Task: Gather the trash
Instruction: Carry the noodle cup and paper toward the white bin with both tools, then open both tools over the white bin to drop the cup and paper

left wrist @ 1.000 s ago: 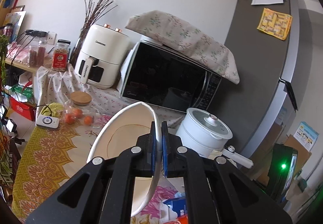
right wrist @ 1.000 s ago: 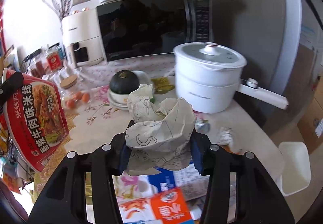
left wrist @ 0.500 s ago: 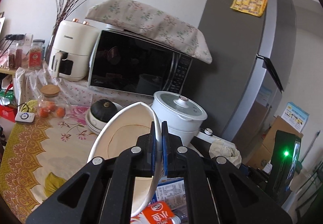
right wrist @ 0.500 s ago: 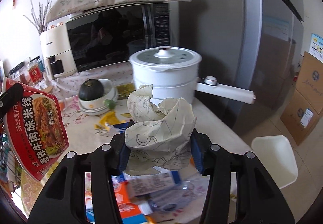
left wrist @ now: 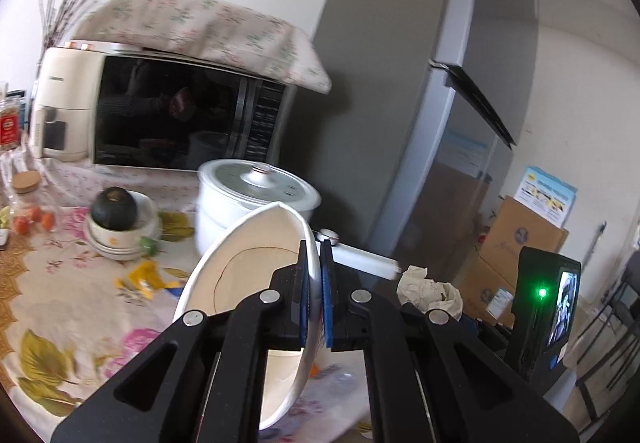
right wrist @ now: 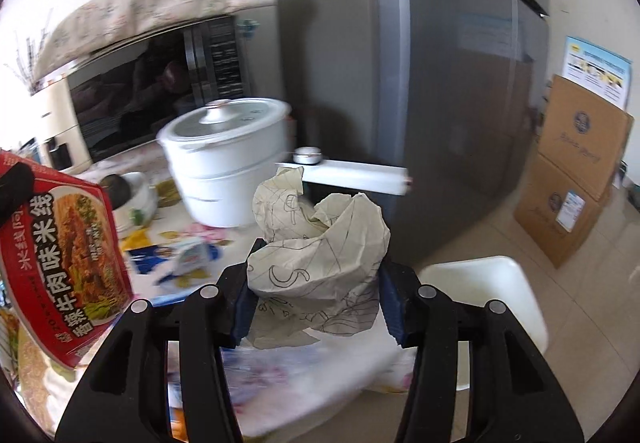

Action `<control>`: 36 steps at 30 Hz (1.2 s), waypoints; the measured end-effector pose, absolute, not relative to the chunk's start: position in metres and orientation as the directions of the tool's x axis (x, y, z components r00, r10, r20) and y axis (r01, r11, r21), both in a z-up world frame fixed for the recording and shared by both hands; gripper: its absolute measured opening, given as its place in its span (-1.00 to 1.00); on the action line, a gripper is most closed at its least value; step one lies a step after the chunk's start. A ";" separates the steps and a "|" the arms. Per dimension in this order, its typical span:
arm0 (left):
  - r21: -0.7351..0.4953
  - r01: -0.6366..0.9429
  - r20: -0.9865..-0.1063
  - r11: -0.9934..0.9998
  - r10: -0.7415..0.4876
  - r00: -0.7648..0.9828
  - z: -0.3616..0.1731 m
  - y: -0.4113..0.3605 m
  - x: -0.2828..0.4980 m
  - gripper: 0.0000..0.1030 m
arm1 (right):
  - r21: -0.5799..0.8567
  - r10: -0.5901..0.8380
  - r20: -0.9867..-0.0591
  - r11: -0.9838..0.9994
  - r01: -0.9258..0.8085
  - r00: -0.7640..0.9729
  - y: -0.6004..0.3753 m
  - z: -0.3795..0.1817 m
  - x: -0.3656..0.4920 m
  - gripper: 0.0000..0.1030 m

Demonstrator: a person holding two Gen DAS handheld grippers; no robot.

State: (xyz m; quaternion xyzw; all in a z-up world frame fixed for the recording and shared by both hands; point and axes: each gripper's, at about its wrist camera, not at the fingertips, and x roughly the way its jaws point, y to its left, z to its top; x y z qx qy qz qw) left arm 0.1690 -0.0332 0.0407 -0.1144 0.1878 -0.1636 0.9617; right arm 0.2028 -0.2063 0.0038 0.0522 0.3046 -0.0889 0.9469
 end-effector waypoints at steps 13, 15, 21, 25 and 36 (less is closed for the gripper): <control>-0.233 0.441 -0.381 0.867 -0.499 0.779 0.027 -0.170 0.178 -0.90 | -0.002 -0.310 -0.626 0.918 0.396 0.715 -0.343 -0.024 0.198 -0.03; -0.222 0.461 -0.391 0.859 -0.512 0.765 0.024 -0.188 0.178 -0.90 | 0.000 -0.326 -0.646 0.904 0.427 0.691 -0.362 -0.034 0.203 -0.02; -0.187 0.508 -0.416 0.841 -0.537 0.734 0.016 -0.232 0.181 -0.90 | 0.035 -0.348 -0.705 0.853 0.521 0.618 -0.419 -0.070 0.209 0.01; -0.177 0.543 -0.435 0.821 -0.560 0.705 0.007 -0.266 0.190 -0.90 | 0.083 -0.327 -0.745 0.820 0.567 0.582 -0.448 -0.093 0.209 0.21; -0.322 0.562 -0.529 0.762 -0.637 0.561 -0.043 -0.339 0.238 -0.90 | 0.115 -0.416 -0.770 0.655 0.746 0.484 -0.513 -0.102 0.188 0.70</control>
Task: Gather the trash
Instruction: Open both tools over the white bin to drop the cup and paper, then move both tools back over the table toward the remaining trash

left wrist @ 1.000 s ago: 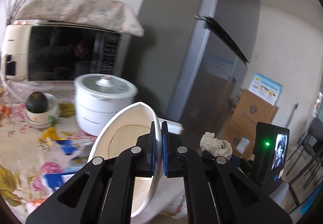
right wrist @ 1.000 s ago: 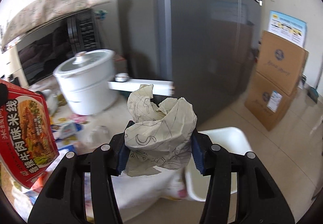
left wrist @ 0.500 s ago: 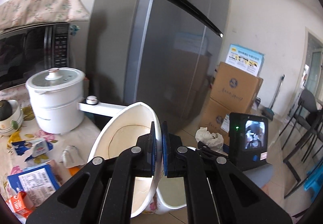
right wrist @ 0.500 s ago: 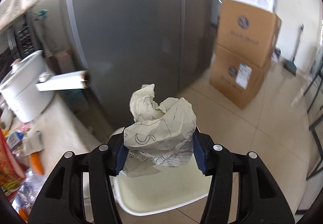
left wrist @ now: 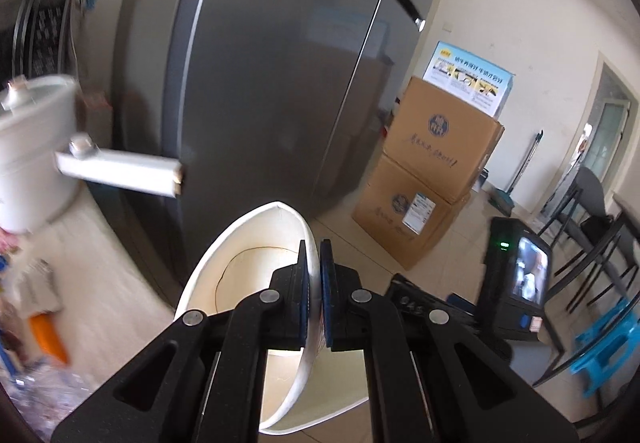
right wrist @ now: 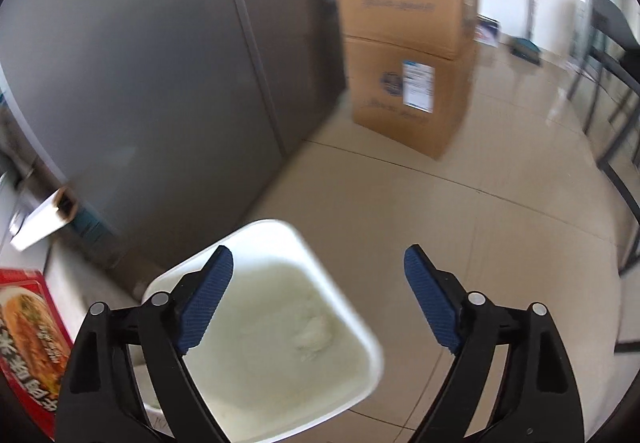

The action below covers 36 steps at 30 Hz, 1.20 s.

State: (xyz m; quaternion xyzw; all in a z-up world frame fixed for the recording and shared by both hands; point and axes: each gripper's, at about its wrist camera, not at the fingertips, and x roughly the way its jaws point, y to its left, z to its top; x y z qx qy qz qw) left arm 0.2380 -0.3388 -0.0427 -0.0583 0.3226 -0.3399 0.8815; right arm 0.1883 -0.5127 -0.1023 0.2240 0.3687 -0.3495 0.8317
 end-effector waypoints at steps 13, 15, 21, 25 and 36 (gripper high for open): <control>-0.462 0.472 -0.615 0.751 -0.655 0.440 -0.088 -0.382 0.285 -0.87 | 0.000 -0.554 -0.737 0.572 0.820 0.387 -0.530 -0.097 0.171 0.86; -0.464 0.469 -0.616 0.752 -0.654 0.439 -0.088 -0.384 0.286 -0.73 | -0.002 -0.550 -0.739 0.579 0.815 0.389 -0.532 -0.098 0.171 0.86; -0.437 0.456 -0.620 0.775 -0.627 0.471 -0.084 -0.371 0.282 -0.44 | 0.006 -0.544 -0.728 0.605 0.796 0.419 -0.519 -0.090 0.169 0.86; -0.400 0.432 -0.627 0.808 -0.585 0.514 -0.083 -0.352 0.275 -0.18 | 0.007 -0.543 -0.711 0.629 0.777 0.446 -0.506 -0.082 0.169 0.86; -0.256 0.343 -0.645 0.904 -0.424 0.636 -0.075 -0.301 0.256 0.22 | -0.028 -0.539 -0.666 0.709 0.705 0.516 -0.458 -0.065 0.179 0.86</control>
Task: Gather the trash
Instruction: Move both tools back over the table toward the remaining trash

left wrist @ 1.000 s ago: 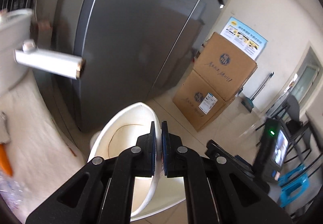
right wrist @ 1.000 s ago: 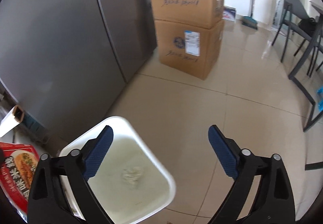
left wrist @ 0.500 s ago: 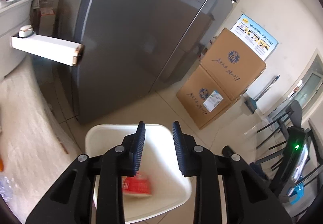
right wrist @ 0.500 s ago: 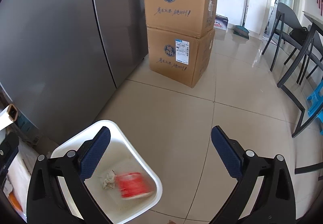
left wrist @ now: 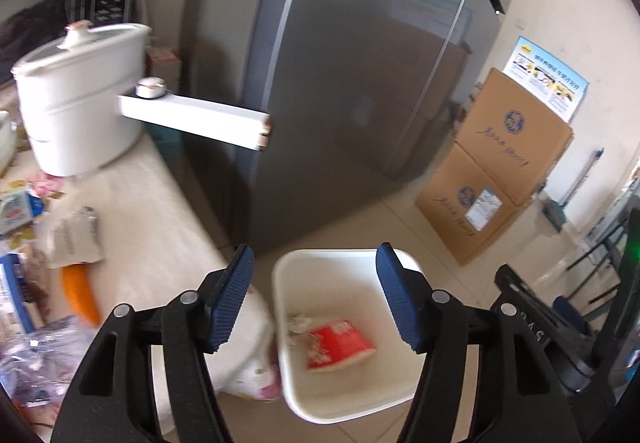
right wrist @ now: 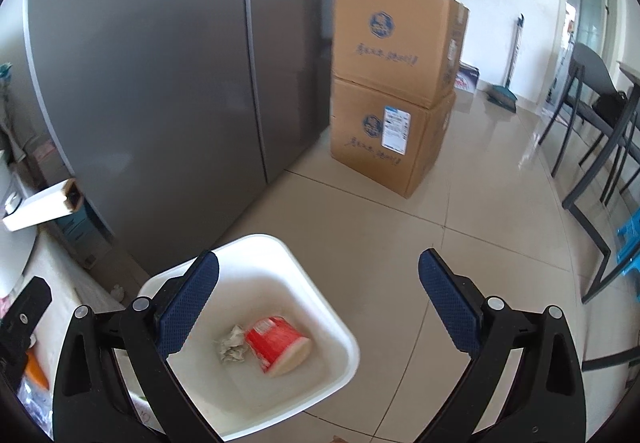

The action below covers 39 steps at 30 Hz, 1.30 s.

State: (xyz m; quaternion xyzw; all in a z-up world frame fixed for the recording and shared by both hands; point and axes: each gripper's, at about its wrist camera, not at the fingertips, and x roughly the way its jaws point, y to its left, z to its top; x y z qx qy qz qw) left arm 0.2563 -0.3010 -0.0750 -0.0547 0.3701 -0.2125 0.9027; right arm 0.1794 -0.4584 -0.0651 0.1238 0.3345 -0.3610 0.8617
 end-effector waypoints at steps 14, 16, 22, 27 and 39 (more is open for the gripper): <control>-0.226 0.206 -0.661 0.952 -0.305 0.685 -0.068 -0.225 0.260 0.33 | -0.071 -0.523 -0.583 0.795 0.602 0.621 -0.382 -0.039 0.193 0.86; -0.222 0.187 -0.661 0.957 -0.289 0.693 -0.067 -0.213 0.261 0.33 | -0.076 -0.517 -0.577 0.805 0.589 0.632 -0.371 -0.036 0.196 0.86; -0.240 0.120 -0.670 0.963 -0.253 0.698 -0.067 -0.174 0.266 0.33 | -0.090 -0.475 -0.577 0.845 0.527 0.664 -0.332 -0.034 0.211 0.86; -0.245 0.052 -0.674 0.968 -0.209 0.708 -0.067 -0.134 0.271 0.33 | -0.110 -0.442 -0.570 0.876 0.469 0.693 -0.296 -0.033 0.224 0.86; -0.253 -0.104 -0.701 0.962 -0.109 0.705 -0.069 -0.040 0.284 0.33 | -0.121 -0.348 -0.565 0.932 0.342 0.748 -0.220 -0.034 0.256 0.86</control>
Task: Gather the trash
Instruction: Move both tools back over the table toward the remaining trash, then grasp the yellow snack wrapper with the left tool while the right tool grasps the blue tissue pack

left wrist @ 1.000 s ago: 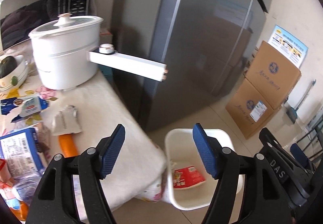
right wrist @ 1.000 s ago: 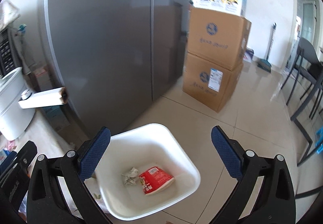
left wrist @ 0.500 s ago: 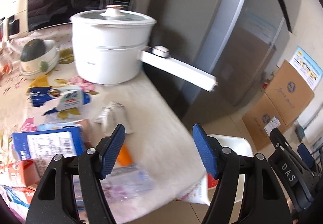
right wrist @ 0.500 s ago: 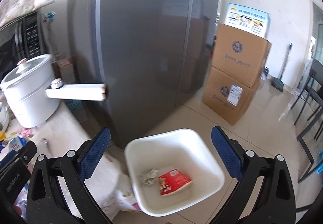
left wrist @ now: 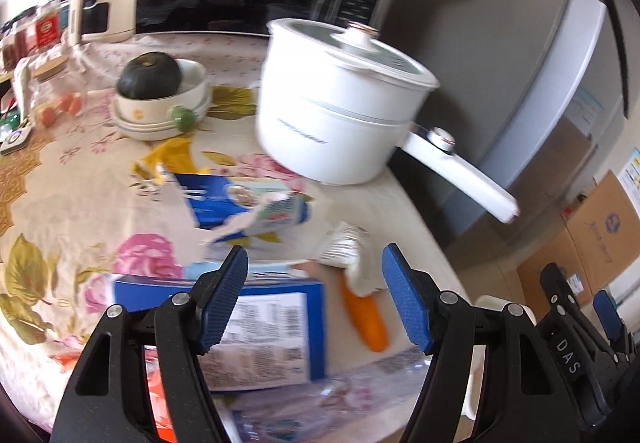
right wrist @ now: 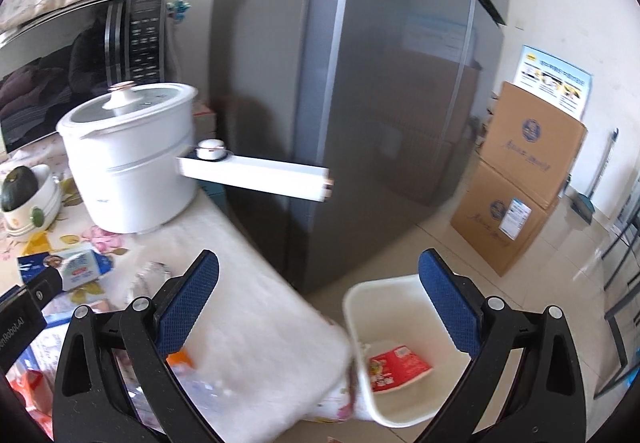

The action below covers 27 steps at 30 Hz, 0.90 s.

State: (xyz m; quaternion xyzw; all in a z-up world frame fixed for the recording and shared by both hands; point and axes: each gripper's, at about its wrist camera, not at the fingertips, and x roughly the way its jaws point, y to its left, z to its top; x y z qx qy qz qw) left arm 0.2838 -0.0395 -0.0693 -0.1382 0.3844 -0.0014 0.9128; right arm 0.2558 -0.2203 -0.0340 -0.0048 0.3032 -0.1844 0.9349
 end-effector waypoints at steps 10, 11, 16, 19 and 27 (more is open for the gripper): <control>-0.249 -0.199 -0.712 0.948 -0.040 0.701 -0.067 0.023 0.290 0.33 | -0.126 -0.268 -0.570 0.963 0.239 0.777 -0.162 -0.034 0.278 0.86; -0.250 -0.211 -0.713 0.945 -0.032 0.700 -0.066 0.032 0.292 0.33 | -0.130 -0.265 -0.571 0.964 0.233 0.777 -0.157 -0.034 0.280 0.86; -0.251 -0.266 -0.745 0.931 -0.011 0.667 -0.071 0.073 0.316 0.33 | -0.130 -0.231 -0.578 0.973 0.191 0.782 -0.136 -0.032 0.294 0.86; -0.221 -0.294 -0.764 0.930 0.022 0.645 -0.078 0.093 0.334 0.33 | -0.154 -0.224 -0.580 0.974 0.165 0.783 -0.122 -0.036 0.300 0.86; -0.302 -0.351 -0.843 0.886 -0.076 0.533 -0.127 0.149 0.400 0.33 | -0.151 -0.164 -0.663 0.985 0.084 0.730 -0.088 -0.056 0.330 0.86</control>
